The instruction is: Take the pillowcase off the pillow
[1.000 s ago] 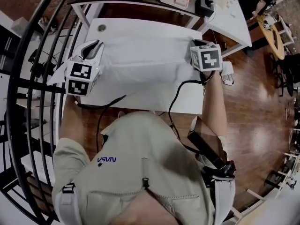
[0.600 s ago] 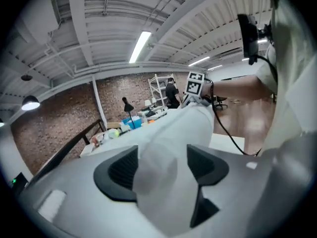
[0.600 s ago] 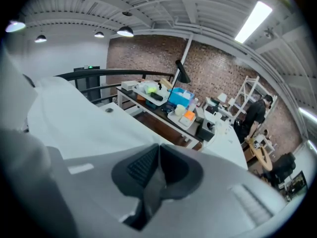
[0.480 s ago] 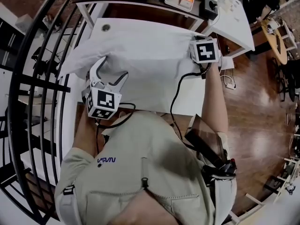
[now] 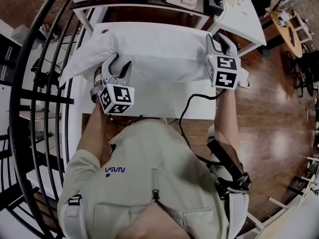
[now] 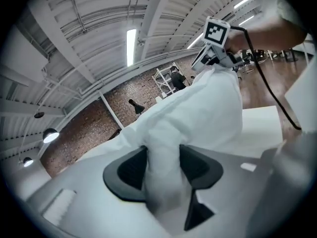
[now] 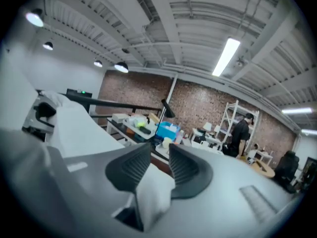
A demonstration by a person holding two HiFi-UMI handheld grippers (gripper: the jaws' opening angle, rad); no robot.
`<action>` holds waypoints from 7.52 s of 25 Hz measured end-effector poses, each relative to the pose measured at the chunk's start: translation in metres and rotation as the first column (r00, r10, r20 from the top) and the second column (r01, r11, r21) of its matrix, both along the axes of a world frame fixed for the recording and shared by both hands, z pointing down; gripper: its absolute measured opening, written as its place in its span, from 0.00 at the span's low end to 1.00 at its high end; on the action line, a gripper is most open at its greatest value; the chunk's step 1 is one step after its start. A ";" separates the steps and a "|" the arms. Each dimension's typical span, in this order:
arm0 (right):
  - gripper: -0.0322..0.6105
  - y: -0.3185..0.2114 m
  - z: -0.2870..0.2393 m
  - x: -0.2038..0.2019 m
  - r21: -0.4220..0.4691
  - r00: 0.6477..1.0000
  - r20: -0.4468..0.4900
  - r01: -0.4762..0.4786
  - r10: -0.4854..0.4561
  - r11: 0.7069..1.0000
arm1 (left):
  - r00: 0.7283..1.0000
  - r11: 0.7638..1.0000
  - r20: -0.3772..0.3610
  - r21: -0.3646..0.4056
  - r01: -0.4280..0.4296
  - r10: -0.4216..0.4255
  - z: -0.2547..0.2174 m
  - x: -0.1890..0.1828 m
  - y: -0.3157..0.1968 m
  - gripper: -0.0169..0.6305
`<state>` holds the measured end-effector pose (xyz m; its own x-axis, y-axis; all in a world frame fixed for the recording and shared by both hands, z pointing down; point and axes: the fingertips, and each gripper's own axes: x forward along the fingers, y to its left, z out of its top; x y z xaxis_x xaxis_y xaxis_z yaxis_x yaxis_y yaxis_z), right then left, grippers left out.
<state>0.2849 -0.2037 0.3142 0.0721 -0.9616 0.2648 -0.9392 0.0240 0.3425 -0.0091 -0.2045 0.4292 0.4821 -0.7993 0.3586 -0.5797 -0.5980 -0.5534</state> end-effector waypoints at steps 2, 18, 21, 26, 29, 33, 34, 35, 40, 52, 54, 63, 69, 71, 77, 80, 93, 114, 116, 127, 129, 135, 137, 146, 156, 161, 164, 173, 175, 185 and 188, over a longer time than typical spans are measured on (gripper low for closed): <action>0.25 0.024 -0.016 -0.001 0.090 0.999 0.050 0.013 -0.017 0.996 | 1.000 1.000 -0.016 -0.023 -0.001 0.001 -0.002 0.002 -0.004 0.36; 0.50 0.070 0.155 -0.020 -0.063 0.985 0.150 -0.077 0.086 0.995 | 0.992 0.999 -0.127 -0.045 -0.029 0.023 -0.012 0.000 -0.029 0.36; 0.27 0.060 0.147 -0.024 -0.027 0.985 0.132 -0.108 0.110 0.994 | 0.981 0.999 -0.191 -0.006 -0.034 0.032 -0.024 -0.004 -0.021 0.40; 0.09 0.052 0.133 -0.022 -0.007 0.981 0.147 -0.129 0.128 0.992 | 0.937 0.999 -0.349 0.037 0.029 -0.015 -0.054 -0.036 0.003 0.37; 0.07 0.051 0.128 -0.020 0.002 0.980 0.153 -0.127 0.125 0.992 | 0.901 0.995 -0.428 -0.092 0.040 -0.076 -0.019 -0.045 0.023 0.41; 0.07 0.053 0.133 -0.017 -0.004 0.980 0.157 -0.125 0.124 0.992 | 0.913 0.962 -0.376 -0.269 0.056 -0.158 0.052 -0.039 0.007 0.58; 0.07 0.054 0.134 -0.017 -0.006 0.980 0.158 -0.120 0.120 0.993 | 0.917 0.960 -0.360 -0.272 0.072 -0.170 0.060 -0.038 -0.004 0.56; 0.07 0.054 0.135 -0.018 -0.008 0.981 0.159 -0.115 0.115 0.993 | 0.923 0.963 -0.345 -0.258 0.083 -0.172 0.064 -0.037 -0.014 0.48; 0.07 0.054 0.130 -0.025 0.004 0.984 0.157 -0.086 0.084 0.996 | 0.945 0.982 -0.309 -0.181 0.053 -0.108 0.061 -0.027 -0.031 0.05; 0.07 0.075 0.073 -0.025 -0.034 0.982 0.179 -0.049 0.054 0.998 | 0.928 0.981 -0.372 -0.187 -0.058 -0.016 -0.016 -0.031 -0.006 0.04; 0.06 0.081 0.072 -0.024 -0.089 0.982 0.180 -0.047 0.062 0.995 | 0.928 0.981 -0.371 -0.176 -0.081 0.010 -0.031 -0.028 0.000 0.04; 0.08 0.061 0.153 -0.003 -0.249 0.977 0.180 -0.070 0.117 0.966 | 0.955 0.932 -0.288 -0.362 -0.035 -0.076 0.056 -0.012 -0.022 0.04; 0.32 0.062 0.170 0.003 -0.236 0.968 0.210 -0.083 0.135 0.968 | 0.932 0.938 -0.306 -0.336 0.087 -0.196 0.072 -0.035 -0.046 0.07; 0.32 0.078 0.164 0.002 -0.206 0.959 0.241 -0.103 0.152 0.973 | 0.904 0.934 -0.357 -0.340 0.110 -0.237 0.066 -0.052 -0.042 0.09; 0.43 0.141 0.199 -0.032 -0.343 0.969 0.236 0.016 0.070 0.939 | 0.902 0.875 -0.353 -0.480 0.054 -0.249 0.097 -0.079 0.012 0.43; 0.46 0.150 0.230 -0.036 -0.410 0.979 0.196 0.027 0.059 0.912 | 0.935 0.837 -0.283 -0.547 0.026 -0.214 0.133 -0.073 0.027 0.53; 0.46 0.109 0.235 0.011 -0.367 0.988 0.082 -0.089 0.127 0.926 | 0.958 0.798 -0.272 -0.596 -0.090 -0.095 0.151 -0.004 0.079 0.09; 0.35 0.088 0.158 -0.040 -0.148 0.978 0.167 0.150 -0.125 0.977 | 0.823 0.836 -0.317 -0.458 0.303 -0.471 0.109 -0.095 0.084 0.15; 0.34 0.084 0.147 -0.081 -0.131 0.969 0.147 0.220 -0.200 0.967 | 0.800 0.822 -0.336 -0.476 0.311 -0.498 0.114 -0.113 0.085 0.15; 0.34 0.078 0.162 -0.327 -0.250 0.881 0.090 0.471 -0.464 0.846 | 0.850 0.854 -0.391 -0.507 0.121 -0.353 0.114 -0.162 0.066 0.15; 0.34 0.076 0.170 -0.347 -0.285 0.887 0.079 0.457 -0.455 0.842 | 0.866 0.860 -0.395 -0.506 0.072 -0.305 0.117 -0.156 0.062 0.15; 0.34 0.058 0.193 -0.368 -0.376 0.909 0.032 0.396 -0.415 0.838 | 0.872 0.809 -0.406 -0.588 -0.021 -0.272 0.143 -0.136 0.046 0.30; 0.34 0.054 0.208 -0.364 -0.428 0.923 0.023 0.356 -0.384 0.830 | 0.863 0.777 -0.416 -0.628 -0.045 -0.286 0.151 -0.127 0.044 0.34; 0.06 0.067 0.229 -0.336 -0.500 0.951 -0.004 0.265 -0.309 0.824 | 0.927 0.749 -0.319 -0.659 -0.067 -0.198 0.170 -0.113 0.054 0.05; 0.06 0.092 0.235 -0.282 -0.494 0.984 0.063 0.174 -0.164 0.852 | 0.889 0.731 -0.301 -0.680 0.054 -0.345 0.195 -0.145 0.074 0.04; 0.06 0.098 0.258 -0.289 -0.548 0.980 0.071 0.192 -0.184 0.814 | 0.877 0.674 -0.285 -0.737 0.058 -0.388 0.221 -0.145 0.087 0.04; 0.06 0.095 0.253 -0.293 -0.544 0.975 0.072 0.216 -0.211 0.811 | 0.856 0.688 -0.320 -0.724 0.055 -0.405 0.214 -0.146 0.087 0.04; 0.18 0.084 0.168 -0.366 -0.358 0.870 -0.078 0.432 -0.487 0.828 | 0.836 0.737 -0.373 -0.674 0.054 -0.403 0.190 -0.143 0.082 0.04; 0.18 0.083 0.162 -0.392 -0.338 0.819 -0.086 0.512 -0.567 0.790 | 0.836 0.745 -0.378 -0.665 0.052 -0.397 0.187 -0.142 0.084 0.04; 0.36 0.078 0.260 -0.397 -0.692 0.706 -0.141 0.431 -0.694 0.579 | 0.844 0.742 -0.371 -0.669 0.046 -0.387 0.179 -0.142 0.096 0.04; 0.37 0.080 0.281 -0.393 -0.724 0.688 -0.188 0.386 -0.701 0.572 | 0.847 0.743 -0.369 -0.668 0.044 -0.382 0.180 -0.142 0.099 0.04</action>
